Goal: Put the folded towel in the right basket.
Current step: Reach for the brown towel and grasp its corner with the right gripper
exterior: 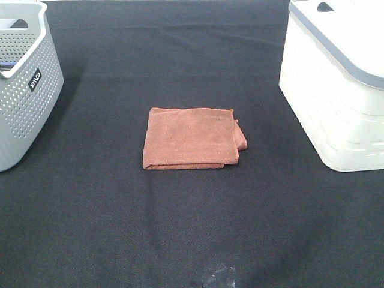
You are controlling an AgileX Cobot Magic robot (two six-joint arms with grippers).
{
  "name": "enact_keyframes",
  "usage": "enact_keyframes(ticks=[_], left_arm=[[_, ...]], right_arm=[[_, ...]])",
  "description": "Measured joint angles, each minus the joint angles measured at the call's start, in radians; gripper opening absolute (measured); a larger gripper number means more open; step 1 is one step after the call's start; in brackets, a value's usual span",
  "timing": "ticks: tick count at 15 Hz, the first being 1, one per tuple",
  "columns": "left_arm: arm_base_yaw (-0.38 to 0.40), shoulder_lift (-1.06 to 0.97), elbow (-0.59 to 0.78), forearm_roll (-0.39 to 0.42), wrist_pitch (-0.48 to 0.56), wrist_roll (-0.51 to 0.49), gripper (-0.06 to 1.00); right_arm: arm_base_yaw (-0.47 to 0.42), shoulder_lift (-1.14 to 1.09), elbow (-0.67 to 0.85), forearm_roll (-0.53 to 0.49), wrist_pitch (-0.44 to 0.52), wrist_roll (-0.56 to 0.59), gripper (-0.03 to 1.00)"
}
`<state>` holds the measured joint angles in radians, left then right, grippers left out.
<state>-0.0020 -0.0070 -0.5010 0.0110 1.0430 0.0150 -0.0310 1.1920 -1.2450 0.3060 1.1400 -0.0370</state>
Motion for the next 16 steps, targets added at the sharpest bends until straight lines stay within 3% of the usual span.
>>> enact_keyframes(ticks=[2, 6, 7, 9, 11, 13, 16], left_arm=[[0.000, 0.000, 0.000, 0.000, 0.000, 0.000, 0.99], [0.000, 0.000, 0.000, 0.000, 0.000, 0.000, 0.99], [0.000, 0.000, 0.000, 0.000, 0.000, 0.000, 0.99], [0.000, 0.000, 0.000, 0.000, 0.000, 0.000, 0.99], [0.000, 0.000, 0.000, 0.000, 0.000, 0.000, 0.99], [0.000, 0.000, 0.000, 0.000, 0.000, 0.000, 0.99], [0.000, 0.000, 0.000, 0.000, 0.000, 0.000, 0.99]], right_arm=[[0.029, 0.067, -0.008, 0.074, -0.053, -0.025, 0.98], [0.304, 0.282, -0.055, 0.084, -0.236, 0.037, 0.98], [0.304, 0.282, -0.055, 0.084, -0.236, 0.037, 0.98], [0.410, 0.444, -0.094, 0.093, -0.277, 0.066, 0.98], [0.437, 0.534, -0.095, 0.104, -0.288, 0.074, 0.98], [0.438, 0.591, -0.096, 0.125, -0.400, 0.080, 0.98], [0.438, 0.647, -0.100, 0.138, -0.442, 0.080, 0.98]])
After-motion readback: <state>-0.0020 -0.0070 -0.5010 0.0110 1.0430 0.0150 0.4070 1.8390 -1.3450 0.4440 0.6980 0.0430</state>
